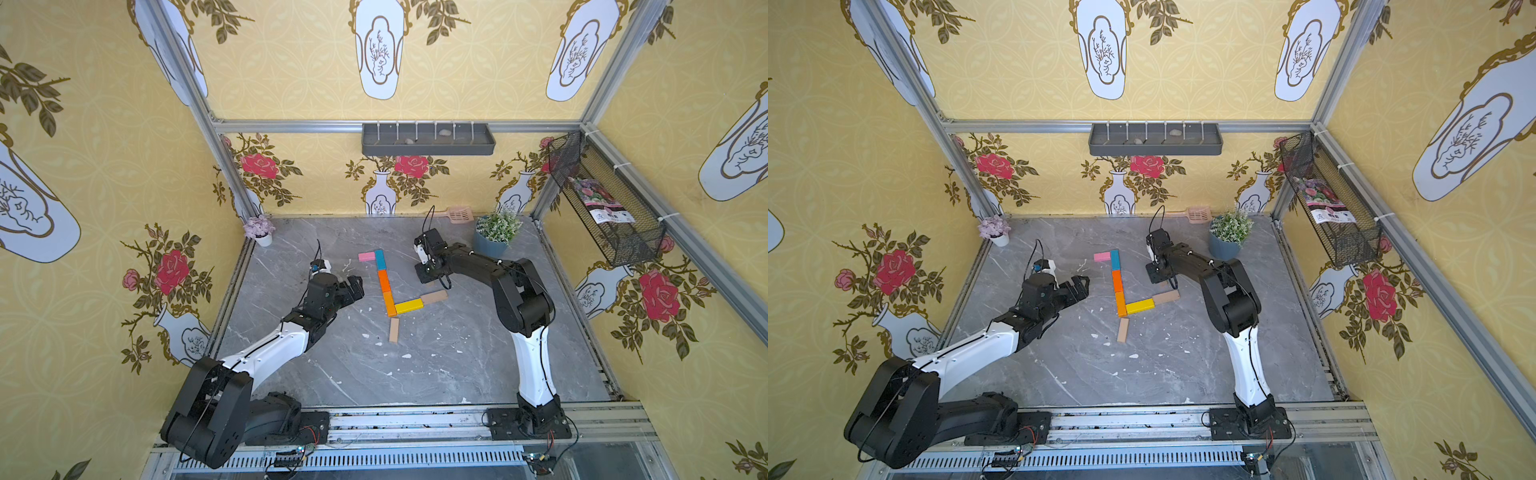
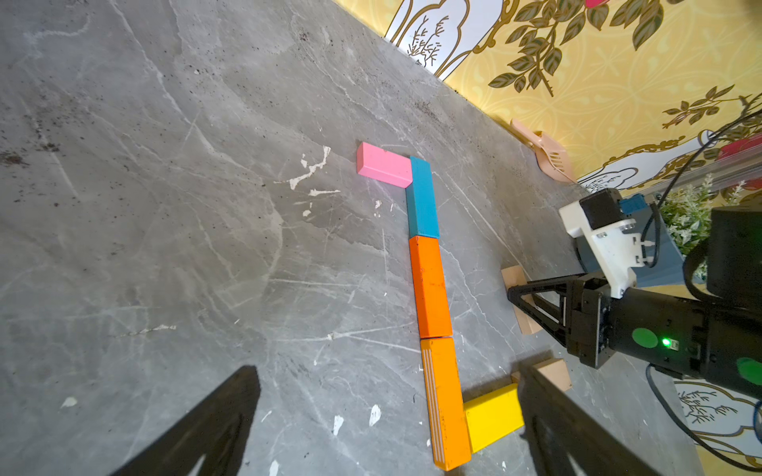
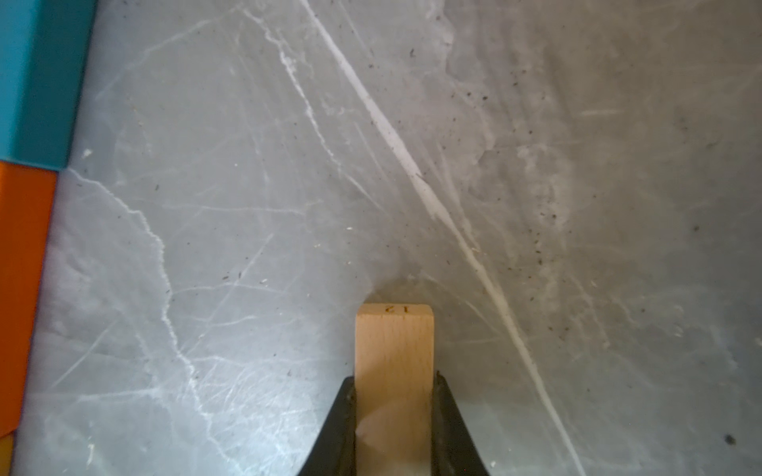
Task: Assemble a giraffe with building blocks
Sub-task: Pick up the building block from the center of the board, then assemble the building block at the center of the board.
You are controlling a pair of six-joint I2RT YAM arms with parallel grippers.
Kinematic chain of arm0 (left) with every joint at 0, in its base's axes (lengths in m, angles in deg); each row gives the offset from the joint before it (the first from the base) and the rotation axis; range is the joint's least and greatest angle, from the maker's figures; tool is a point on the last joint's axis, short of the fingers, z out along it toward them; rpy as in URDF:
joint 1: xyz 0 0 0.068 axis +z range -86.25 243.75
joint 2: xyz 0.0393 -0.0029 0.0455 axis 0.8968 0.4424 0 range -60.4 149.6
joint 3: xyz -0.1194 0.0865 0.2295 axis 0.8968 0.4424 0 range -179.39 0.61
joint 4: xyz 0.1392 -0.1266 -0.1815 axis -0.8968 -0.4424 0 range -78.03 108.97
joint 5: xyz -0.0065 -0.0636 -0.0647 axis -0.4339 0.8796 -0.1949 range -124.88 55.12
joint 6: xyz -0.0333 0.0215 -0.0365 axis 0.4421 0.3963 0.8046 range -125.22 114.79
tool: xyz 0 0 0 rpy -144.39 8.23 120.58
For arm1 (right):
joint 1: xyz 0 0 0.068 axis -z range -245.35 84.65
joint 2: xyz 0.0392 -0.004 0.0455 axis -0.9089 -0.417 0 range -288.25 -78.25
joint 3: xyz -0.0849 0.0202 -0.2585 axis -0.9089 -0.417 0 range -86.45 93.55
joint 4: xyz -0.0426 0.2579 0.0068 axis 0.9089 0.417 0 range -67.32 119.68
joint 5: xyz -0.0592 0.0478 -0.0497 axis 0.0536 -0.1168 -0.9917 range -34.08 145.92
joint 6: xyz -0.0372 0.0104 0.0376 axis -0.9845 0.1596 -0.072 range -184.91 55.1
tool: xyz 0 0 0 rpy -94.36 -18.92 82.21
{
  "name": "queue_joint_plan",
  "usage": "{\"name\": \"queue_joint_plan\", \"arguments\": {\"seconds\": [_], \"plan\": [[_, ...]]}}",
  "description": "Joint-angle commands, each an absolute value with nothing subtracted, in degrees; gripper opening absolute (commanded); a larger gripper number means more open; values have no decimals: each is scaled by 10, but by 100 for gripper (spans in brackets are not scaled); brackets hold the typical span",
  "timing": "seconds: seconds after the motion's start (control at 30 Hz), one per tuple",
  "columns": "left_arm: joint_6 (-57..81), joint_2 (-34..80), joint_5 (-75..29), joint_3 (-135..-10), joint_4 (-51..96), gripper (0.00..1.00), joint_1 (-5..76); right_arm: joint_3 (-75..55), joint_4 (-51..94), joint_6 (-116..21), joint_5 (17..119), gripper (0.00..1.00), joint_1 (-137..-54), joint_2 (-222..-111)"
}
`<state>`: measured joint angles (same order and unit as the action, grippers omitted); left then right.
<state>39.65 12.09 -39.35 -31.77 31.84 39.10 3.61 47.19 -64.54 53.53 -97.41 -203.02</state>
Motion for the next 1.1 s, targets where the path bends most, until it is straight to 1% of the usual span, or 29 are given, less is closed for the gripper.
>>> {"name": "queue_joint_plan", "arguments": {"seconds": [0.0,0.2,0.3,0.47,0.57,0.67,0.8,0.93,1.07], "plan": [[391,119,-391,-314,332,99,391,35,482,-645,483,19,-966,-2018],[390,119,-393,-314,332,99,391,34,493,-639,474,20,-963,-1969],[389,119,-392,-313,333,99,391,6,508,-629,472,20,-971,-1925],[390,129,-391,-316,336,99,391,-126,504,-575,464,21,-1009,-1815],[391,132,-387,-317,338,99,391,-214,495,-539,459,22,-1051,-1753],[392,132,-386,-316,338,99,391,-271,502,-508,459,22,-1090,-1714],[393,136,-383,-316,341,99,391,-321,501,-484,461,22,-1117,-1677],[394,142,-378,-319,342,99,391,-360,479,-488,471,22,-1119,-1659],[394,142,-378,-318,342,99,391,-375,461,-506,471,22,-1108,-1668]]}}
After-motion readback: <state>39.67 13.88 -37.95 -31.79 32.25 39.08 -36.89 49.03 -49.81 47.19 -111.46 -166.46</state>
